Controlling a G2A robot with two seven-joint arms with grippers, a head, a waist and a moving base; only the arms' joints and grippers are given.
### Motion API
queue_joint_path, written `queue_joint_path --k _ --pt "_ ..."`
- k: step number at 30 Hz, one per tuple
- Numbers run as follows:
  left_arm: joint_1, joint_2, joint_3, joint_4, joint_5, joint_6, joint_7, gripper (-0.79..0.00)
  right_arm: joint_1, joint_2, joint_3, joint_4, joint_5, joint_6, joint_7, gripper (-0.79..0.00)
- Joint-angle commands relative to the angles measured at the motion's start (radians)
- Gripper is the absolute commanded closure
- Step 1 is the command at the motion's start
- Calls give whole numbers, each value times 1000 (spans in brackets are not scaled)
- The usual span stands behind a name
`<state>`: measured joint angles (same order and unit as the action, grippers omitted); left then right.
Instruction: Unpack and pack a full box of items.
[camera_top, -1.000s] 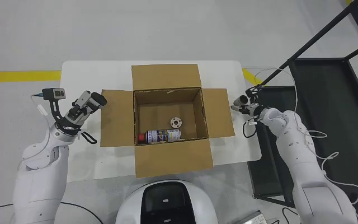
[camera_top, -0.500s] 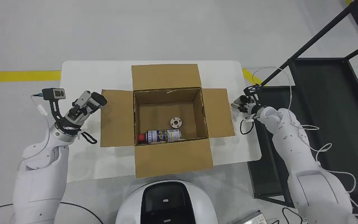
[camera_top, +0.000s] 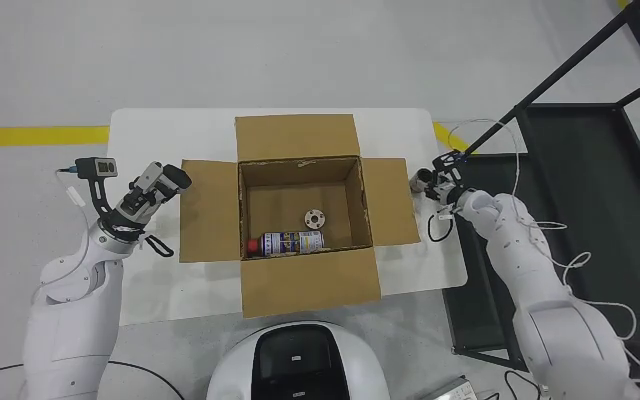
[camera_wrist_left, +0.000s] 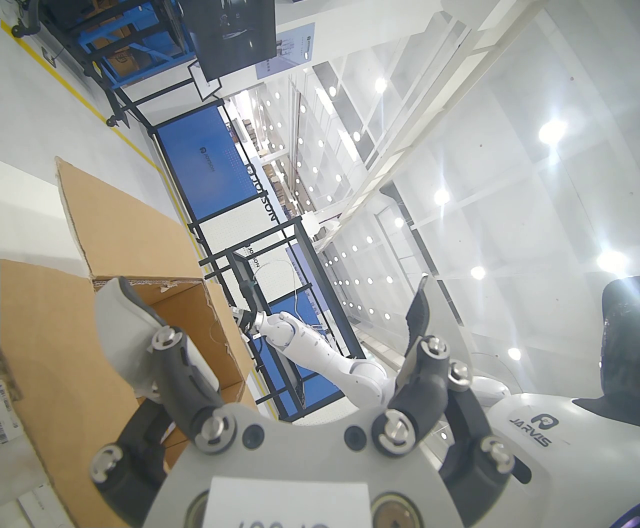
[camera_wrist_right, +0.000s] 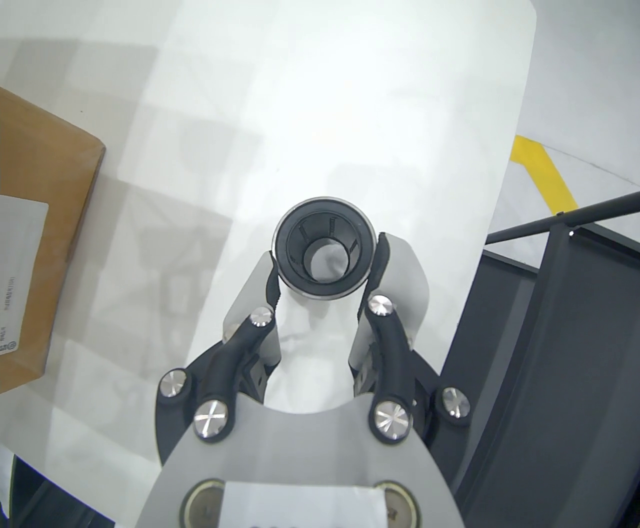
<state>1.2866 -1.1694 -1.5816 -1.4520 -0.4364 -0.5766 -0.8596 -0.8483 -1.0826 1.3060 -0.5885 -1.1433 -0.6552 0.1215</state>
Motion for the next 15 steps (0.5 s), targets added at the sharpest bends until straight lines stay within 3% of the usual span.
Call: queue_joint_path --k 1,10,15 --pt "0 0 0 0 0 0 0 -785 -13 6 6 -19 -7 -14 -23 0" --pt "0 0 0 0 0 0 0 -785 -105 35 60 -149 9 -51 -64 0" --pt "0 0 0 0 0 0 0 -785 -181 55 109 -256 41 -70 -30 0"
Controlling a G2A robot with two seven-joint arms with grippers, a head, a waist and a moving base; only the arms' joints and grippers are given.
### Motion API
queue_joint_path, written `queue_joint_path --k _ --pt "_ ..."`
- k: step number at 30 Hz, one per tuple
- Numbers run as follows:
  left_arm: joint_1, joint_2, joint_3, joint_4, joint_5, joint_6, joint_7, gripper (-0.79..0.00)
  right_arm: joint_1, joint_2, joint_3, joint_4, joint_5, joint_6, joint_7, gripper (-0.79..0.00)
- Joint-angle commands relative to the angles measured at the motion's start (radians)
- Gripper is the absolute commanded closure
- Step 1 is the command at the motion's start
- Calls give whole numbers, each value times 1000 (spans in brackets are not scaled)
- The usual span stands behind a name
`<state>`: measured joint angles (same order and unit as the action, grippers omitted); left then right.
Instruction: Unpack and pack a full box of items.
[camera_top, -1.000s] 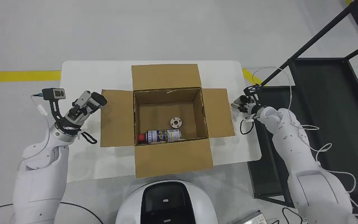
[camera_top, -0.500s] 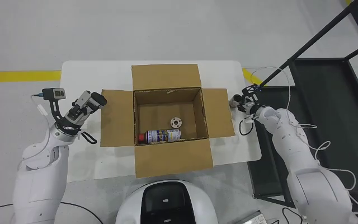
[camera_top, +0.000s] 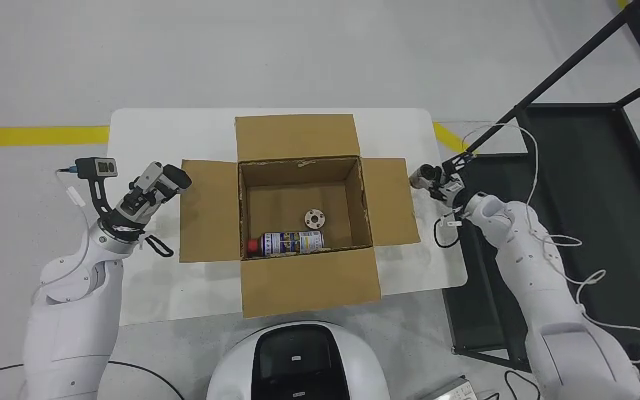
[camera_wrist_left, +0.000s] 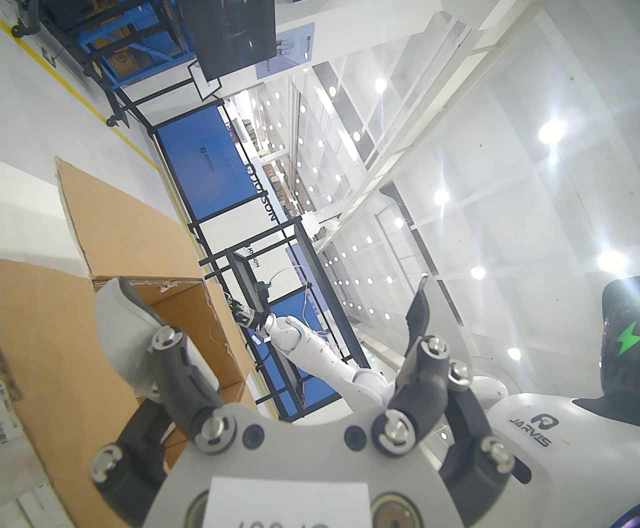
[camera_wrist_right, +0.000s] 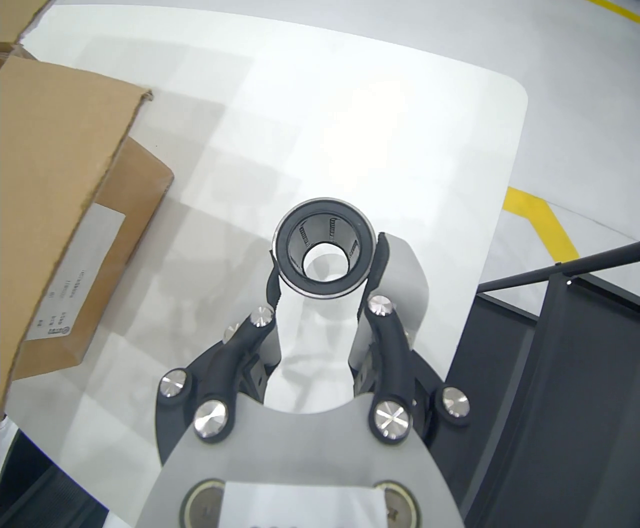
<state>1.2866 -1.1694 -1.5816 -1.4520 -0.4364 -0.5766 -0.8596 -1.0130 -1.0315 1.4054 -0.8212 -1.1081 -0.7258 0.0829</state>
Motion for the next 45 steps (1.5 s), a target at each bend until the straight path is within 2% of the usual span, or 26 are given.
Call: queue_joint_path --k 1,10,17,21,24,32,45 --pt "0 0 0 0 0 0 0 -785 -31 7 18 -46 9 5 16 0" --pt "0 0 0 0 0 0 0 -785 -175 40 145 -293 45 37 24 0" --pt "0 0 0 0 0 0 0 -785 -302 57 233 -567 97 0 30 0" --pt "0 0 0 0 0 0 0 -785 -343 57 211 -730 90 -35 52 0" --pt "0 0 0 0 0 0 0 -785 -331 53 150 -796 62 -27 89 0" --pt "0 0 0 0 0 0 0 -785 -192 21 -86 -771 2 2 131 0" --pt "0 0 0 0 0 0 0 -785 51 -47 -360 -529 -45 44 160 0"
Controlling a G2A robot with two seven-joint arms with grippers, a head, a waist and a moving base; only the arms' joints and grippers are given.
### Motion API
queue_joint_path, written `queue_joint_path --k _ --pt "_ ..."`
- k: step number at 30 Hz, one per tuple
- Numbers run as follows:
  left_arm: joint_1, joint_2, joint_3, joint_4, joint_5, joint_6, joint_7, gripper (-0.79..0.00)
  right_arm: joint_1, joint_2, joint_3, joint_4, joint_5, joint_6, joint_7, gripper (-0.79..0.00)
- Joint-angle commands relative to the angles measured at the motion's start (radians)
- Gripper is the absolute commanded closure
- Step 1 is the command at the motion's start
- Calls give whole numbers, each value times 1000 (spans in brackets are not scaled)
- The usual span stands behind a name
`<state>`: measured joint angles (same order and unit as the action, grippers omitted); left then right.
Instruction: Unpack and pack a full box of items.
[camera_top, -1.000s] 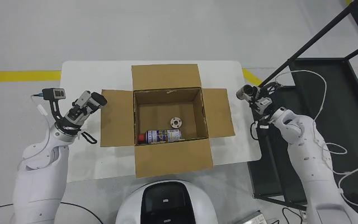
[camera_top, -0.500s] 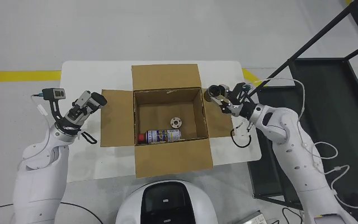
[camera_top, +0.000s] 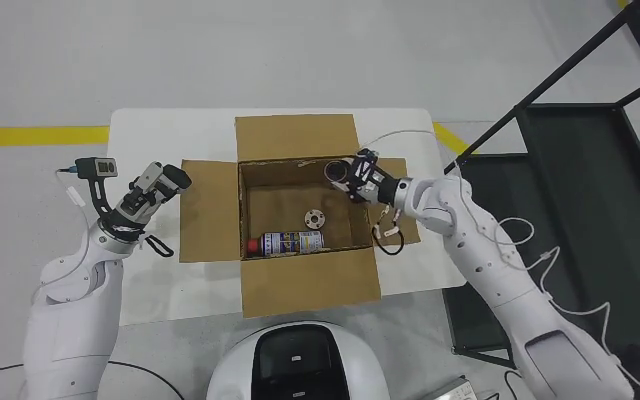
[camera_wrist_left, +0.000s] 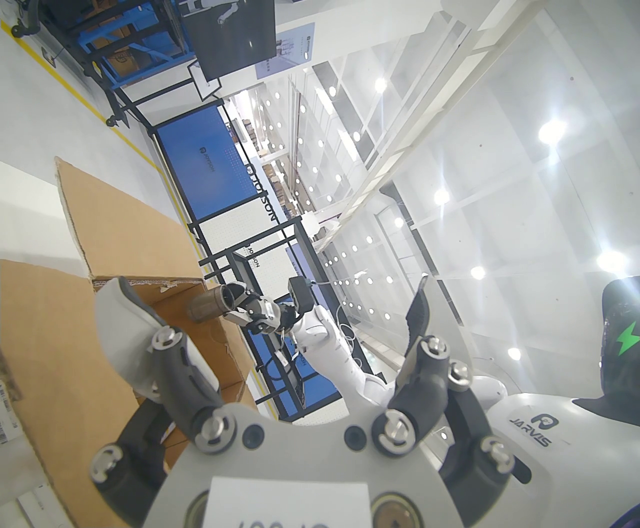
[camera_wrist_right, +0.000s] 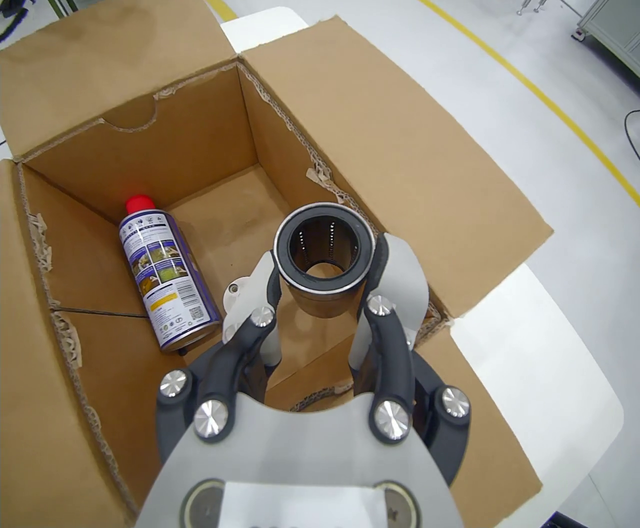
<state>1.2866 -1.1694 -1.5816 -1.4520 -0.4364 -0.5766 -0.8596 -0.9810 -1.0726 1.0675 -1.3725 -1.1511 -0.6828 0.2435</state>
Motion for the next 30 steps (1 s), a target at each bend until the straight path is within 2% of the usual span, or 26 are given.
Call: queue_joint_path --k 1,11,30 --pt "0 0 0 0 0 0 0 -785 36 -13 -42 42 -5 1 -3 0" --pt "0 0 0 0 0 0 0 -785 148 -76 -212 199 -35 -36 -77 0" --pt "0 0 0 0 0 0 0 -785 140 -78 -216 191 -32 -29 -82 0"
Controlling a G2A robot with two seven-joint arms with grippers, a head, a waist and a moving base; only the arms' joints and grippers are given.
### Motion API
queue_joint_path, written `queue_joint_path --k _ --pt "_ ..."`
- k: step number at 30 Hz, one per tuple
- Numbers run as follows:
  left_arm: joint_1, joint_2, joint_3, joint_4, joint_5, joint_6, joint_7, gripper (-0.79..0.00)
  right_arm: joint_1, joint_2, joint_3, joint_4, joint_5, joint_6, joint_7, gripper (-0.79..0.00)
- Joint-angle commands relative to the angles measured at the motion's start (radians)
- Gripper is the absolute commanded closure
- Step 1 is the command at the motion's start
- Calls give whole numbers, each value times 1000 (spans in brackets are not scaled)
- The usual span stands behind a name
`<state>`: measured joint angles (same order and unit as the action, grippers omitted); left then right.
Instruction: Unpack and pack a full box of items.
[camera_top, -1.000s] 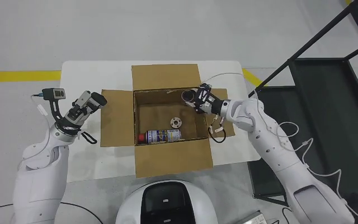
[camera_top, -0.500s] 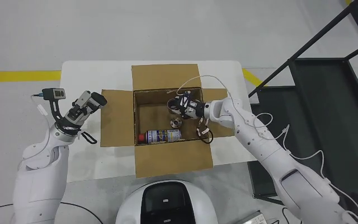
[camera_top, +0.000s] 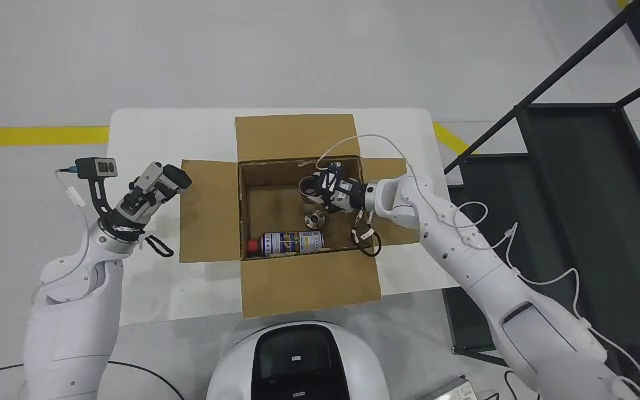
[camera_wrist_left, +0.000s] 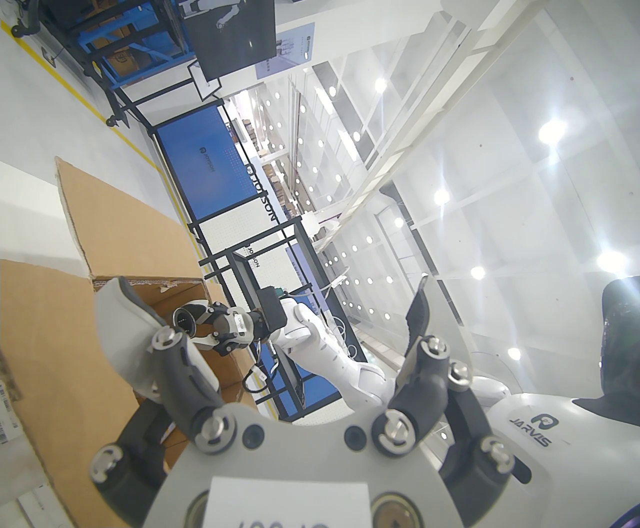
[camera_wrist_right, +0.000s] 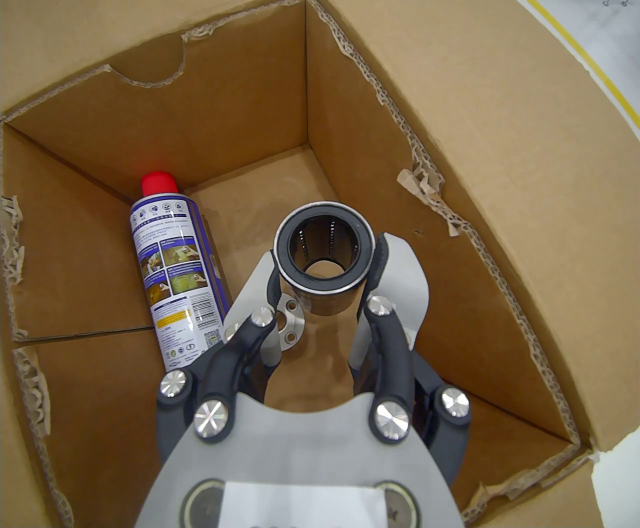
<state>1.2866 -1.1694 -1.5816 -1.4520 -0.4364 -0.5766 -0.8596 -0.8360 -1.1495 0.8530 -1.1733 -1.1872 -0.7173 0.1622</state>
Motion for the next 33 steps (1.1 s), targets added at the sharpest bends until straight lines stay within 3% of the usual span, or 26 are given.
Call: queue_joint_path --k 1,7,19,26,27,29,30,33 --pt "0 0 0 0 0 0 0 -785 -3 -4 -5 -11 10 0 3 0" --pt "0 0 0 0 0 0 0 -785 75 -49 -83 74 70 -40 15 0" --pt "0 0 0 0 0 0 0 -785 243 -203 -285 402 96 -43 -30 0" --pt "0 0 0 0 0 0 0 -785 280 -253 -326 537 66 -52 -93 0" --pt "0 0 0 0 0 0 0 -785 282 -258 -330 552 60 -55 -100 -31" --pt "0 0 0 0 0 0 0 -785 288 -267 -337 574 48 -62 -107 -662" --pt "0 0 0 0 0 0 0 -785 290 -271 -339 584 45 -64 -114 -785" --pt "0 0 0 0 0 0 0 -785 295 -280 -343 604 33 -76 -137 -785"
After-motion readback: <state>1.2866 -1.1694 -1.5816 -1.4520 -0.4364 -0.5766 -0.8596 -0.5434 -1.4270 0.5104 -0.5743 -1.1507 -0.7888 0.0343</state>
